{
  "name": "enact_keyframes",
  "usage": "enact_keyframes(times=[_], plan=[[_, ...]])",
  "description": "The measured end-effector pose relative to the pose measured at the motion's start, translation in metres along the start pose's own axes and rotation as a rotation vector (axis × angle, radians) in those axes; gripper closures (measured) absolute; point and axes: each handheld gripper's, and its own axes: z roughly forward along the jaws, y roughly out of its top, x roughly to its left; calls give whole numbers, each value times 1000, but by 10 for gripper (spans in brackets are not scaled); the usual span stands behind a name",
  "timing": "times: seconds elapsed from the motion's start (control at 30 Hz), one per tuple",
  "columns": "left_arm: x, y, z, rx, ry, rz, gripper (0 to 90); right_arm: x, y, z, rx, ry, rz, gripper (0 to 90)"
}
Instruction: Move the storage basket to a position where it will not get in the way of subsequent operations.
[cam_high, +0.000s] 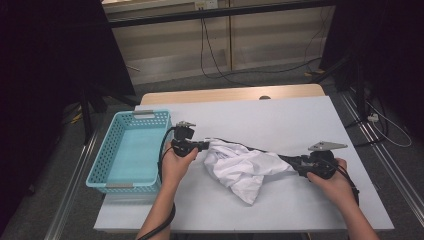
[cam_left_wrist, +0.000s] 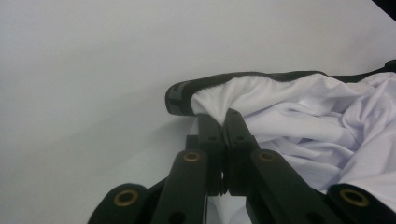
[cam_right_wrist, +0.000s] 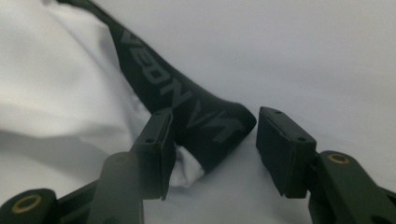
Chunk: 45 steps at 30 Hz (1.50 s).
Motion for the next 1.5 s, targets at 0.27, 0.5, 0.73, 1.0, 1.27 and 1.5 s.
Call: enact_keyframes(times=[0.27,0.5,0.73,1.0,1.27,1.5], plan=[[0,-4,-8,-13,4,-6,882,2,1,-3,17,71,-12,836],[1,-3,-14,-53,1,4,882,-1,13,-8,-121,-5,-40,874],[-2,-1,-11,-75,9,23,882,-9,28,-11,-221,-62,-56,867],[4,-6,21,21,51,23,879,-21,26,12,-133,-82,-25,862],[17,-8,32,63,75,-55,658,-22,22,24,-68,-79,-20,855],[21,3,22,-12,49,-123,436,-20,22,25,-69,-89,-24,854]])
